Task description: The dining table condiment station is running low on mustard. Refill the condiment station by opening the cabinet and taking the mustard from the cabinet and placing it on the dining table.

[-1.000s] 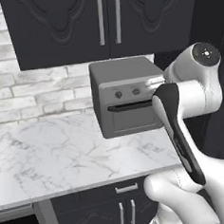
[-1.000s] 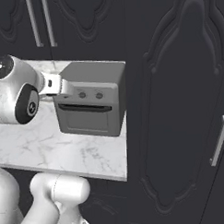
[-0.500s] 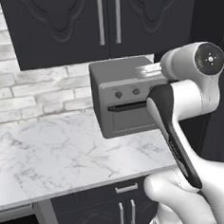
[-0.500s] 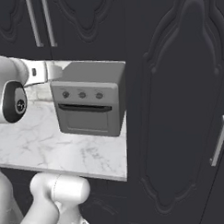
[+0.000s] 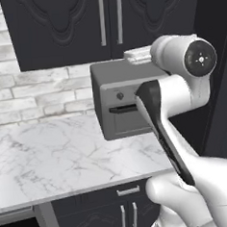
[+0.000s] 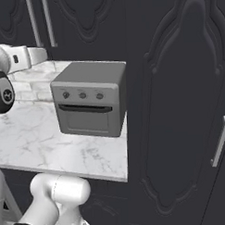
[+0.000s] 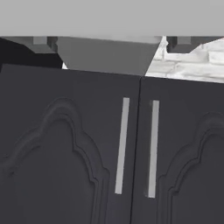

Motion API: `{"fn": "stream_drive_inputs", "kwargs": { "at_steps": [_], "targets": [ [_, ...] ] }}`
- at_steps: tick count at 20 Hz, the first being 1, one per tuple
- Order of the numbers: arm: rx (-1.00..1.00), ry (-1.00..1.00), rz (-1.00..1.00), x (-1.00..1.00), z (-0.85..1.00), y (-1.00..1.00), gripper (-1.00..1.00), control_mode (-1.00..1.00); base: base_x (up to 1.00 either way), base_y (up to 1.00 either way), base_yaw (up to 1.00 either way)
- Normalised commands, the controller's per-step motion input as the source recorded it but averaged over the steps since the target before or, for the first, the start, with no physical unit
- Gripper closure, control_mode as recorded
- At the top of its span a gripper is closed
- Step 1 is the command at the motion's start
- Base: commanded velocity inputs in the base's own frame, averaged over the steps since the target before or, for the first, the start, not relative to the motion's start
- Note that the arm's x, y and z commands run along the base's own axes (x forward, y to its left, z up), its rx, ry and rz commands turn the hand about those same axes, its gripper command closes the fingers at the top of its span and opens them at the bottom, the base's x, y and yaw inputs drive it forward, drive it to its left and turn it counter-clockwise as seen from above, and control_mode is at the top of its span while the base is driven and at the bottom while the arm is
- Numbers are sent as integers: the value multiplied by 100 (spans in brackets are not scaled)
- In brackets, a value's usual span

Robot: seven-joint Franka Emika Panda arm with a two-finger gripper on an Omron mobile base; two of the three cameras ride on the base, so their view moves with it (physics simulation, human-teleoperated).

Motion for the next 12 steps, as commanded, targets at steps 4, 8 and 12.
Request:
{"fn": "stream_drive_inputs", "kwargs": {
  "at_steps": [4, 8, 12],
  "targets": [
    [-1, -4, 0, 12, 36, 39, -100, -100, 0, 0, 0],
    [-3, 0, -4, 18, 23, 11, -100, -100, 0, 0, 0],
    [-4, -1, -6, 45, 27, 6, -100, -100, 0, 0, 0]
  ]
}}
